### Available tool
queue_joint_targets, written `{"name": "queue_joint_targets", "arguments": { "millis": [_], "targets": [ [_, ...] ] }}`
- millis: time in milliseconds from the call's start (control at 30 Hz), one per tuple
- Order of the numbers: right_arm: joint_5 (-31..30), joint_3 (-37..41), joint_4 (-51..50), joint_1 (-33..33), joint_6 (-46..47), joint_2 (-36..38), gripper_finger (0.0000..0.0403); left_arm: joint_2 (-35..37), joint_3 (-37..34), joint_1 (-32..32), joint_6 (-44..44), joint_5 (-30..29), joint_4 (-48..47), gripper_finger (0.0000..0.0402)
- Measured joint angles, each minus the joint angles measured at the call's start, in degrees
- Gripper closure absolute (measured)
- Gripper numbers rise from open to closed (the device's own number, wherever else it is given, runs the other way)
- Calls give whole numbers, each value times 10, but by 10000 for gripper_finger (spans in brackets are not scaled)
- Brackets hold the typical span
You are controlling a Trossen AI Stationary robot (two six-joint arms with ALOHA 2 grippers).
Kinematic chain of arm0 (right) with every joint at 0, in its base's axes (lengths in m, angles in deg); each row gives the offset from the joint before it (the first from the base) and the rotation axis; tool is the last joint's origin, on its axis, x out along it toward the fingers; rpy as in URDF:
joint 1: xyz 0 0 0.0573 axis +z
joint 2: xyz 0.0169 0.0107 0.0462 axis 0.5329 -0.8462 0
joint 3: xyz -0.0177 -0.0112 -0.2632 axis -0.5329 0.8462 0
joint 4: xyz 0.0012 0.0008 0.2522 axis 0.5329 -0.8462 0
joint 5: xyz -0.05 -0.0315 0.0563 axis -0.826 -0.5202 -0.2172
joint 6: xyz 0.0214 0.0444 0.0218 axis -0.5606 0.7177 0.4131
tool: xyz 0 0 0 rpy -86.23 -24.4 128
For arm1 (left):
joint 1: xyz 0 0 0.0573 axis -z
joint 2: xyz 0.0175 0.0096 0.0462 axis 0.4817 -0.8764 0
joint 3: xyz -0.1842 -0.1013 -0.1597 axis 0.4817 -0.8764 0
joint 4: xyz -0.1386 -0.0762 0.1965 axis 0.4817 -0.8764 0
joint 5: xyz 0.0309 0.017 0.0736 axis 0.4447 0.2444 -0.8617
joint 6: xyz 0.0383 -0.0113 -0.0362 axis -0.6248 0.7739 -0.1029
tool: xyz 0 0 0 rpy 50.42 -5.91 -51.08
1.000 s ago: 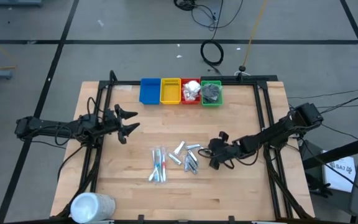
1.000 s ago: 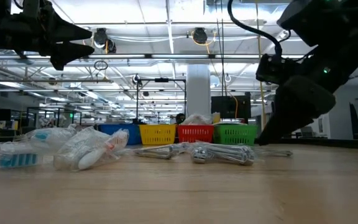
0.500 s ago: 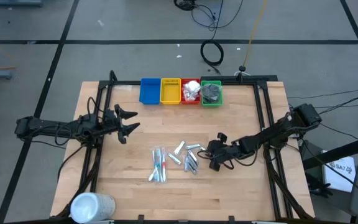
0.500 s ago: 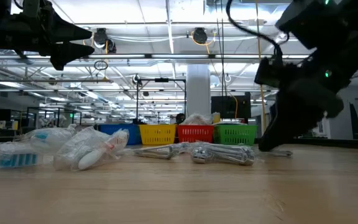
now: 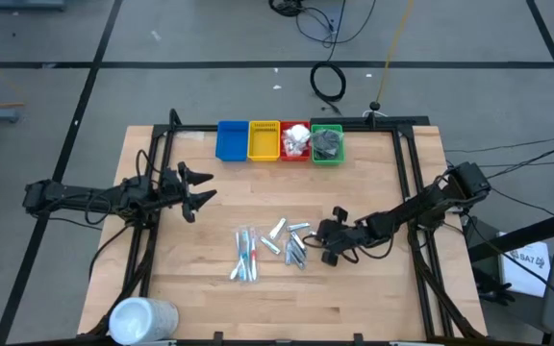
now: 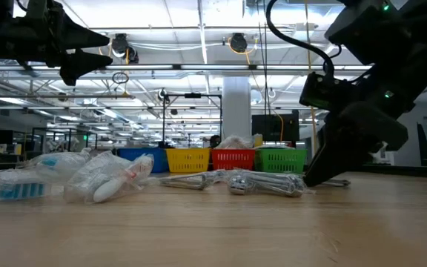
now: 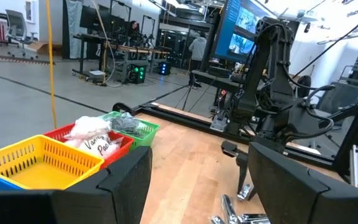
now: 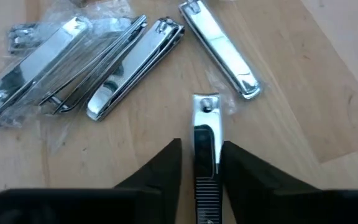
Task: Pick & Place Travel size toiletries
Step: Put the nail cutter into the yellow bin
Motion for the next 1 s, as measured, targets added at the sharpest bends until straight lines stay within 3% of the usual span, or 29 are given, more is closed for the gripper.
{"name": "queue_joint_targets", "arguments": {
  "millis": [133,267,600,733,1000],
  "targets": [
    [4,1,-3,0,-26,8,362,0,0,0,17,0,0,140],
    [4,2,10,0,-52,8,361,-5,0,0,74,0,1,140],
    [-8,3,129,0,-179,21,361,-98,0,0,76,0,57,140],
    [-67,2,151,0,-248,38,361,-167,0,1,75,1,122,140],
    [-243,2,189,0,-404,42,361,-350,12,21,60,2,275,140]
  ]
}}
